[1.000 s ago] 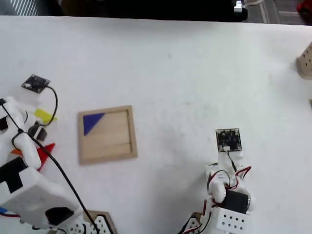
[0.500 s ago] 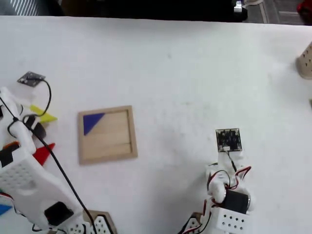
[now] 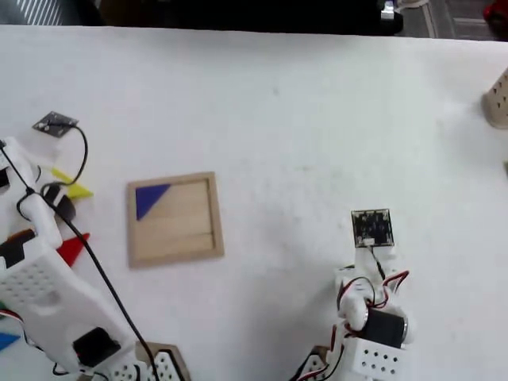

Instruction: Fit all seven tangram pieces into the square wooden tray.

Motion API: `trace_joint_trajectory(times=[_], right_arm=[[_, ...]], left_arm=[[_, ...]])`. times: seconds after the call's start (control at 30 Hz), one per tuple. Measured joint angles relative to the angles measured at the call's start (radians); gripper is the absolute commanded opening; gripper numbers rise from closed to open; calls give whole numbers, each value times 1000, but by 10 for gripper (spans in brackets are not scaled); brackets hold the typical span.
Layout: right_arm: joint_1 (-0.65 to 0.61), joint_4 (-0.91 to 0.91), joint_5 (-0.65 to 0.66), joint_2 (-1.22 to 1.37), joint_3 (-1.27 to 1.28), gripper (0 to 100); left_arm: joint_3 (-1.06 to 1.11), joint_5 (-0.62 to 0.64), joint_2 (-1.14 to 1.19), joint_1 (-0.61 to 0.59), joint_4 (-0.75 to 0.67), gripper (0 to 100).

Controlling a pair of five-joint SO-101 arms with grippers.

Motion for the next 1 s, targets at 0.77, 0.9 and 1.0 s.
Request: trace_joint_trajectory(times=[0.77, 0.9, 1.0], right_arm=[[0, 0, 0, 0, 0, 17], [0, 0, 0, 0, 0, 17], [0, 0, 0, 0, 0, 17]], left_arm=[[41, 0, -9, 48, 9, 31], [31, 0, -6, 55, 68, 31], [31, 0, -6, 55, 103, 31]])
